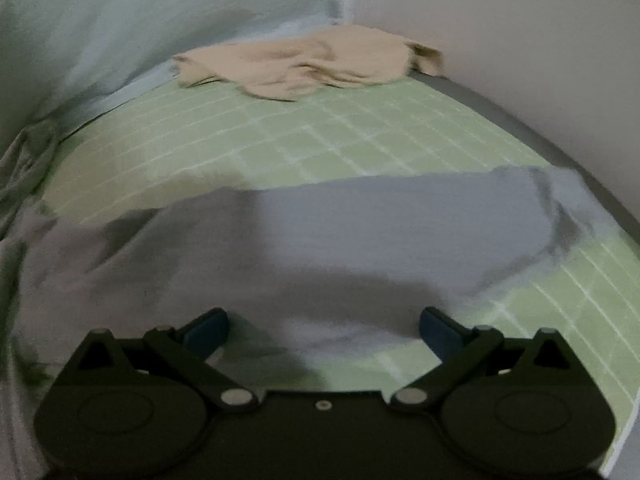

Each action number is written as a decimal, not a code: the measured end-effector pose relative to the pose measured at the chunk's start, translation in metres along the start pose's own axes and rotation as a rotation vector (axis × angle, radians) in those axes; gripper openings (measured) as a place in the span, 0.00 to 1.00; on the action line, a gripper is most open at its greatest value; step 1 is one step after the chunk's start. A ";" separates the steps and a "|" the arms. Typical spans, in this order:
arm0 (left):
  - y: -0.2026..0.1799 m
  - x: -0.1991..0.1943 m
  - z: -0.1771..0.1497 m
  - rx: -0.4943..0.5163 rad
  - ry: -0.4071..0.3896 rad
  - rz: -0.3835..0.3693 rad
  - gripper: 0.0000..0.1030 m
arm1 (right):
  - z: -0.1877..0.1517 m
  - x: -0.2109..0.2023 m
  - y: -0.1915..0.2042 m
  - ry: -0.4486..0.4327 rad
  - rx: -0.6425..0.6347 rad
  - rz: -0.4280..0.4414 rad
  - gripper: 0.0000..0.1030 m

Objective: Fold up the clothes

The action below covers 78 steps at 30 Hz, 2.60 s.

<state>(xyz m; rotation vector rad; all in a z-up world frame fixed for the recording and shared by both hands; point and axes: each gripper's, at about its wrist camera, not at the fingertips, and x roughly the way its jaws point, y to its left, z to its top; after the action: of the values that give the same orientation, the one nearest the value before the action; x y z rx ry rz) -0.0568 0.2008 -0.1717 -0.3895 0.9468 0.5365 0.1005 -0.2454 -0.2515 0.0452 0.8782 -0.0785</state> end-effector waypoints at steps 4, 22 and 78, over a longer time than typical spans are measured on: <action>-0.013 -0.031 -0.009 -0.001 -0.044 0.000 0.80 | 0.001 0.004 -0.042 -0.047 0.069 -0.050 1.00; -0.052 -0.063 -0.023 0.010 -0.060 0.077 0.85 | 0.056 0.060 -0.180 -0.175 0.324 -0.315 1.00; -0.013 -0.041 -0.015 -0.028 -0.061 -0.078 0.85 | 0.010 0.006 0.138 0.377 0.571 1.056 0.89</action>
<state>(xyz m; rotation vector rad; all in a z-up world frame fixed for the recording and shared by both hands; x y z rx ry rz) -0.0788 0.1717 -0.1440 -0.4311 0.8629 0.4879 0.1239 -0.1089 -0.2493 1.0729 1.0874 0.6900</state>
